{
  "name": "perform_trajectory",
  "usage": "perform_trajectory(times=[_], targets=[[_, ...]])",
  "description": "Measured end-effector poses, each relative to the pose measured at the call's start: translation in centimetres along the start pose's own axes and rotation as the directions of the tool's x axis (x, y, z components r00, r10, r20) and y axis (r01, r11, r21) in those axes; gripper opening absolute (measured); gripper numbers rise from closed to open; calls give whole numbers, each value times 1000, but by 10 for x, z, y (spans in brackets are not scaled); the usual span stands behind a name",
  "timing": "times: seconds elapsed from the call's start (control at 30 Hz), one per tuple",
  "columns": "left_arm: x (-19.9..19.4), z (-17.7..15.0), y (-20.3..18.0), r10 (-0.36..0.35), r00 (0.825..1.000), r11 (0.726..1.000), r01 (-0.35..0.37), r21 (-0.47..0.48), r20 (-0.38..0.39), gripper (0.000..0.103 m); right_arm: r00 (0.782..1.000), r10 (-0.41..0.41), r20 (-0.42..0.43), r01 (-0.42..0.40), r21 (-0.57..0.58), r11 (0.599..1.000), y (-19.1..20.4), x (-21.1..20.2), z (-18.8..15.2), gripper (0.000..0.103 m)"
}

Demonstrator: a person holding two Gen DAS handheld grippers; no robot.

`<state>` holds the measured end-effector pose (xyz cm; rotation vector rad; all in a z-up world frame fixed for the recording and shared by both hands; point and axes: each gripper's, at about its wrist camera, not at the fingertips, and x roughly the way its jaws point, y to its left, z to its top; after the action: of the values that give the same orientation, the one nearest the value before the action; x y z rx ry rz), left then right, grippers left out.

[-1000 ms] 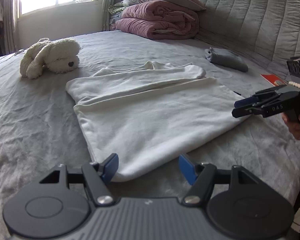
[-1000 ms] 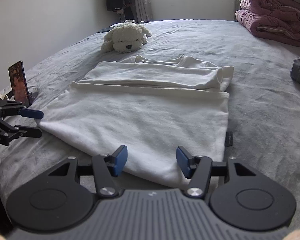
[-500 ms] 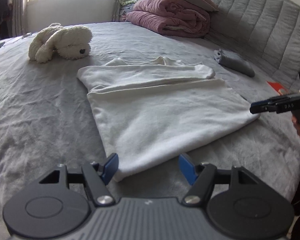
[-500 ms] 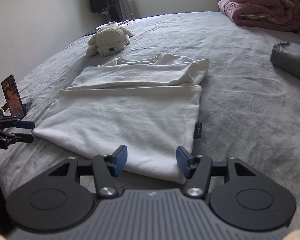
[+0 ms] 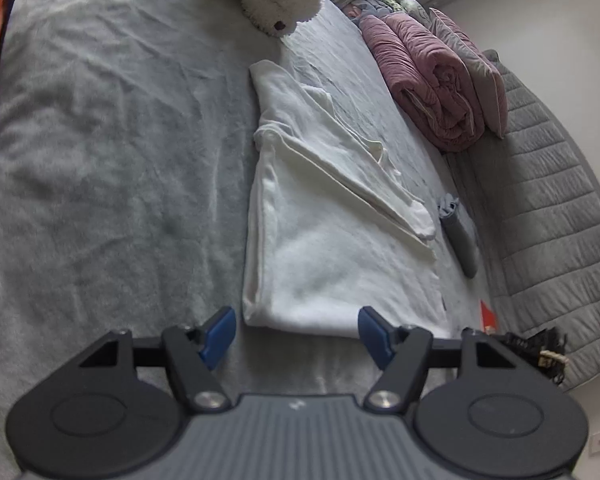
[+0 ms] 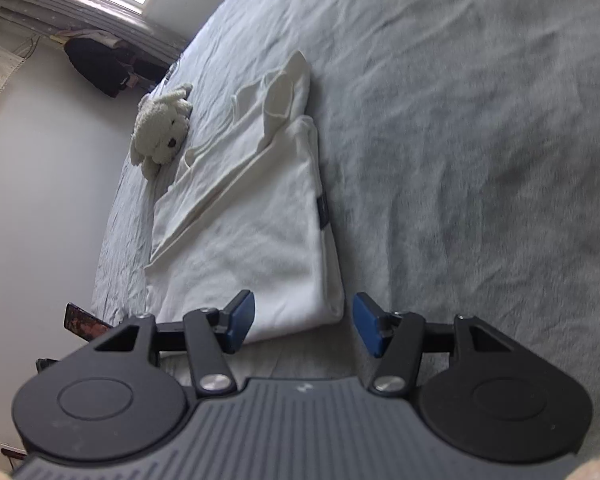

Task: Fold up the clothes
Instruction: 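Grasp the folded sweatshirt's long edge with both grippers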

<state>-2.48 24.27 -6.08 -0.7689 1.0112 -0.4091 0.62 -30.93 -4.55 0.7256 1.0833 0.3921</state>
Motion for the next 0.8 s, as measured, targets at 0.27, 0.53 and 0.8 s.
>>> perform_trajectory(times=[0.27, 0.53, 0.8], targets=[[23, -6, 14, -63, 996, 983, 52, -174, -58, 56, 998, 50, -32, -46, 101, 994, -8, 7, 3, 59], [37, -7, 18, -70, 997, 968, 72, -241, 17, 42, 996, 89, -1, -88, 128, 988, -15, 16, 4, 58], [43, -5, 21, -73, 994, 954, 95, -285, 86, 34, 992, 119, 42, -124, 147, 981, -19, 20, 6, 58]])
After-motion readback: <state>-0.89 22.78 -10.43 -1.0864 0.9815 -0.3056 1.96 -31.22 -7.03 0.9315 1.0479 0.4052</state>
